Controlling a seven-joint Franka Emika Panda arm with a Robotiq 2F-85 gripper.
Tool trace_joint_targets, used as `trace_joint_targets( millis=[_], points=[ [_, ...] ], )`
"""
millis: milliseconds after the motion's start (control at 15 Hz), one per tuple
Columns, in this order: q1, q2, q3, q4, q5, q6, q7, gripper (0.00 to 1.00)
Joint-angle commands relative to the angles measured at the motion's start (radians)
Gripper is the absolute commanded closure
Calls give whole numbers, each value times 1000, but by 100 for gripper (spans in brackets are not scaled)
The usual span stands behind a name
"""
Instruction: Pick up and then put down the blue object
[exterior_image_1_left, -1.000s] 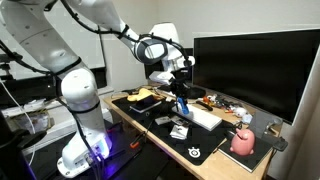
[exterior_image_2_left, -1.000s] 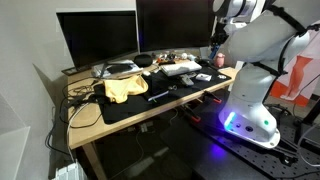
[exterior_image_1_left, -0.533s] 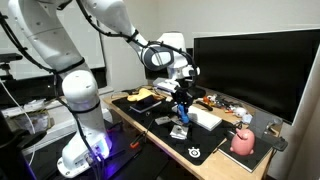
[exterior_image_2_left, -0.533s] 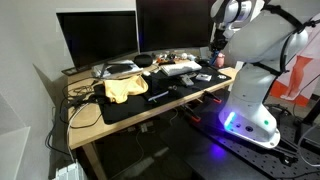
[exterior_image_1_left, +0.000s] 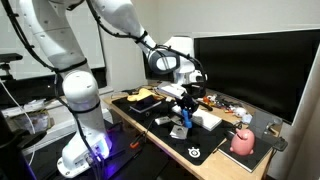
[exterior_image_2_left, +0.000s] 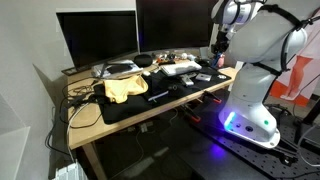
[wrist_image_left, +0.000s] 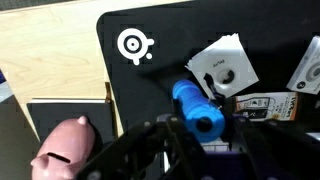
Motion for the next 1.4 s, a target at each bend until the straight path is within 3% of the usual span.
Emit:
trace_joint_targets(
  millis=[0, 733, 1333],
  points=[
    [26, 58, -23, 50, 75, -48, -75, 91],
    [-4, 266, 16, 149, 118, -36, -67, 91],
    [-51, 359, 75, 197, 161, -24, -86, 91]
  ],
)
